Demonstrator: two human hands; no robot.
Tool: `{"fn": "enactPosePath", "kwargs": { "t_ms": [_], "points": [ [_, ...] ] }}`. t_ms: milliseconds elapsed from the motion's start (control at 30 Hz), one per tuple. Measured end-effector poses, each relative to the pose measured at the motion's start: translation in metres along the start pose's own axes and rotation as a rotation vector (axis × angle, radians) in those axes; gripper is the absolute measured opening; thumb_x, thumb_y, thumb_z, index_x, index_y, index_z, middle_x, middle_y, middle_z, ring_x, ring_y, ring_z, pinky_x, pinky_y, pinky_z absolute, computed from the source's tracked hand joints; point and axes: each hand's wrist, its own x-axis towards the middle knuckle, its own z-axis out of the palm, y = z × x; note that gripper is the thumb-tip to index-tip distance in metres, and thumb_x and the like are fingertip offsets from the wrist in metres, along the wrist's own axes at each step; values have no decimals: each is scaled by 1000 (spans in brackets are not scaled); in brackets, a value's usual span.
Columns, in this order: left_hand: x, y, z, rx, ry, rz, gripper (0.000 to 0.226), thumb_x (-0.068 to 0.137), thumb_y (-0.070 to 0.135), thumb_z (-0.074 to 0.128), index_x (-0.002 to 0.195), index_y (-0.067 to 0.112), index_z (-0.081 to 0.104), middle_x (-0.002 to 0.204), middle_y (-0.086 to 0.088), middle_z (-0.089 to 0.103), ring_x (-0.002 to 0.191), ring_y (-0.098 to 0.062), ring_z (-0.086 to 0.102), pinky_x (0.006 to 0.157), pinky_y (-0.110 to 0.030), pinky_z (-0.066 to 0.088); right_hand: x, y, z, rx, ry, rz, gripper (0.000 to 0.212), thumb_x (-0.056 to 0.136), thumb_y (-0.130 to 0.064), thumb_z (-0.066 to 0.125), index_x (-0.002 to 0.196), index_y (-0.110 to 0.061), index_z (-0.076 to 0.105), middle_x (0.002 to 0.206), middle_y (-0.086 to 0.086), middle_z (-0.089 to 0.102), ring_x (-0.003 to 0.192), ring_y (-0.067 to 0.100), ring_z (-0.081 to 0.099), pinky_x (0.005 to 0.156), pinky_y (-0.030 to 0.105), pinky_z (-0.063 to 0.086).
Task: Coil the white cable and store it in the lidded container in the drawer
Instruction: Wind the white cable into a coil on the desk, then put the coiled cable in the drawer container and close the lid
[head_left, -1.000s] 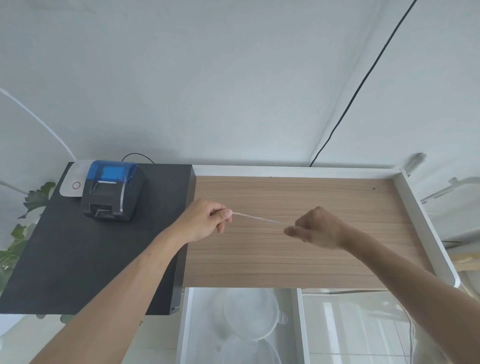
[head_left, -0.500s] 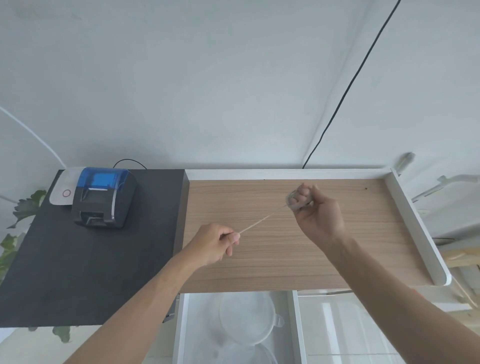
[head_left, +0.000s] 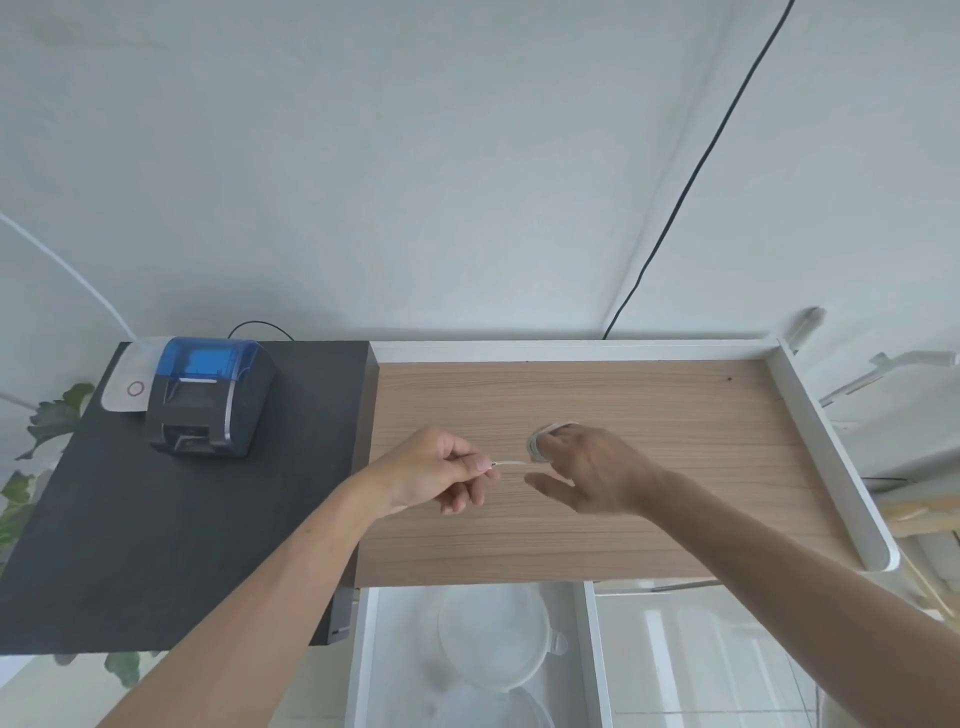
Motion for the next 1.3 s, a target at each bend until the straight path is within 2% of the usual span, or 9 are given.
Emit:
{"fn": "enactPosePath", "kwargs": {
  "t_ms": [100,200,367,467,567,667,800,1200,1300],
  "points": [
    [0,1,3,-71,-10,9,24,109,12,60,114,-9,73,86,-19,80,69,-24,75,62,-30,61,1,-2,9,-57,85,-44,37,105,-40,56,82,-12,57,66,4,61,61,30,62,59,36,53],
    [0,-1,3,-147,38,21,24,108,13,62,118,-8,71,99,-24,82,89,-33,82,76,-36,68,3,-8,14,-101,173,-24,50,101,-35,65,61,-14,45,49,1,42,43,29,50,43,31,42],
    [14,-22,-5,1,237,40,28,110,22,59,130,6,70,119,-11,80,107,-18,80,97,-37,64,-8,-21,23,-129,203,48,55,93,-18,68,51,-17,33,45,-3,23,32,29,35,34,26,37],
    [24,-51,-3,384,354,36,41,113,32,51,150,18,56,152,0,63,141,-17,59,118,-32,43,-19,-27,34,-93,208,101,54,89,-15,67,52,-16,28,45,0,20,33,31,30,35,24,33],
    [37,-91,8,654,350,-34,58,114,42,40,167,20,30,177,-1,19,164,-22,16,130,-43,18,-29,-29,48,-54,215,158,52,87,-16,65,51,-13,27,44,3,22,34,32,30,37,24,29],
    [48,-134,25,884,341,-157,66,113,52,25,170,24,8,179,-2,-14,165,-26,-13,132,-57,2,-39,-29,67,-22,216,188,52,87,-16,64,53,-14,25,43,7,24,37,34,29,35,28,34],
    [62,-177,45,1021,433,-204,71,110,58,15,169,27,-11,175,-2,-26,162,-29,-25,130,-61,-8,-56,-31,96,26,238,205,54,87,-16,66,56,-14,22,47,5,19,39,35,26,34,31,36],
    [74,-218,55,1131,645,-93,71,107,62,8,170,29,-2,179,1,-12,165,-26,-14,130,-62,-2,-90,-75,137,130,288,282,56,91,-11,67,54,-13,24,47,6,21,43,34,25,36,33,33],
    [74,-219,55,1128,661,-81,71,107,62,6,170,29,-3,179,1,-13,165,-27,-14,130,-62,-3,-99,-107,141,172,337,233,55,90,-8,67,54,-13,25,48,4,20,45,32,23,45,28,26]
  ]
}}
